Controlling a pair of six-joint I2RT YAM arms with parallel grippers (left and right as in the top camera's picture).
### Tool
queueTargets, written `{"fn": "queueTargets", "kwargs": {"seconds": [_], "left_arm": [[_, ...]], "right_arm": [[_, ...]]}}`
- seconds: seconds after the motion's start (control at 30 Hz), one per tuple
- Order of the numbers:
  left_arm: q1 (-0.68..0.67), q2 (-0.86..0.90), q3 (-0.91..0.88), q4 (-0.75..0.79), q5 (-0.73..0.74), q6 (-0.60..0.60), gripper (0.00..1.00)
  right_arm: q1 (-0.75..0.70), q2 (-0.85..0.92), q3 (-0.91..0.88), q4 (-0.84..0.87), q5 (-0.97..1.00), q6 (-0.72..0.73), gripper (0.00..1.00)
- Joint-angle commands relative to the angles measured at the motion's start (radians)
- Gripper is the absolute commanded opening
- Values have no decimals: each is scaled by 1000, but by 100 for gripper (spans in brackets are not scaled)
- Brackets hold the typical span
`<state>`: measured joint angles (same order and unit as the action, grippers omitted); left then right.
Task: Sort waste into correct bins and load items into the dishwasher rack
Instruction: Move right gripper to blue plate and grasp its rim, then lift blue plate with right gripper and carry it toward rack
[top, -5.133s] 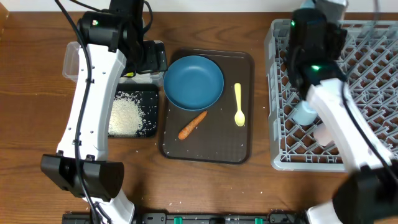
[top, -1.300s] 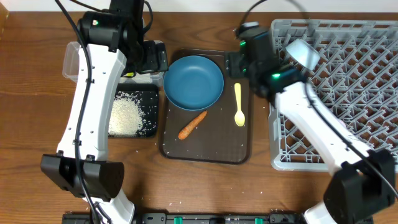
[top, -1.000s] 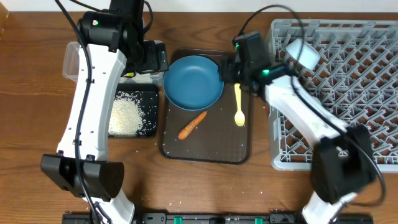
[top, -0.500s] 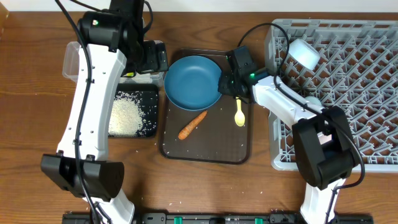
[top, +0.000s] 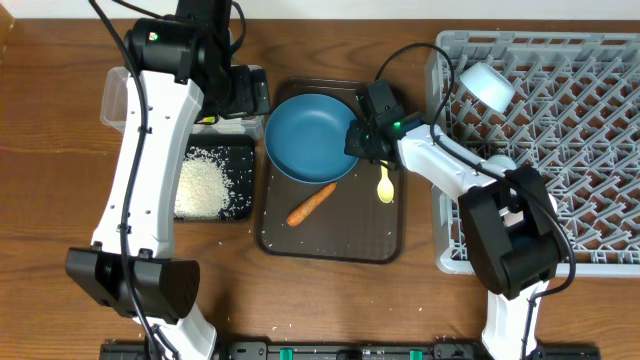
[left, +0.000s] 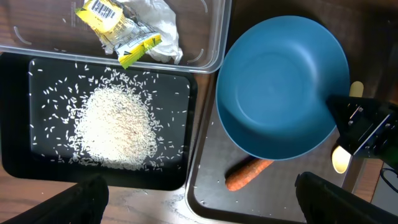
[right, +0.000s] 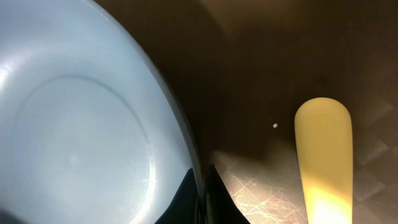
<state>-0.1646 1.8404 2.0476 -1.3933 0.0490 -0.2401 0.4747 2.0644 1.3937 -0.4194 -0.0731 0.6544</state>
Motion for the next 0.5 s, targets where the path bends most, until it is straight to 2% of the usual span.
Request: {"fn": "queueTargets", "kwargs": {"seconds": [0.0,0.23,0.47], "left_arm": [[1,2,1,-3,-5,-6,98],[1,2,1,-4,-5,-6,98],[1,2,1,-3,-5,-6,98]], "right_arm": [[-13,-6,12,4,12,3,1],[-64,-163,15,30,46,-78,1],[-171,-410,15,-47,313,-98,1]]}}
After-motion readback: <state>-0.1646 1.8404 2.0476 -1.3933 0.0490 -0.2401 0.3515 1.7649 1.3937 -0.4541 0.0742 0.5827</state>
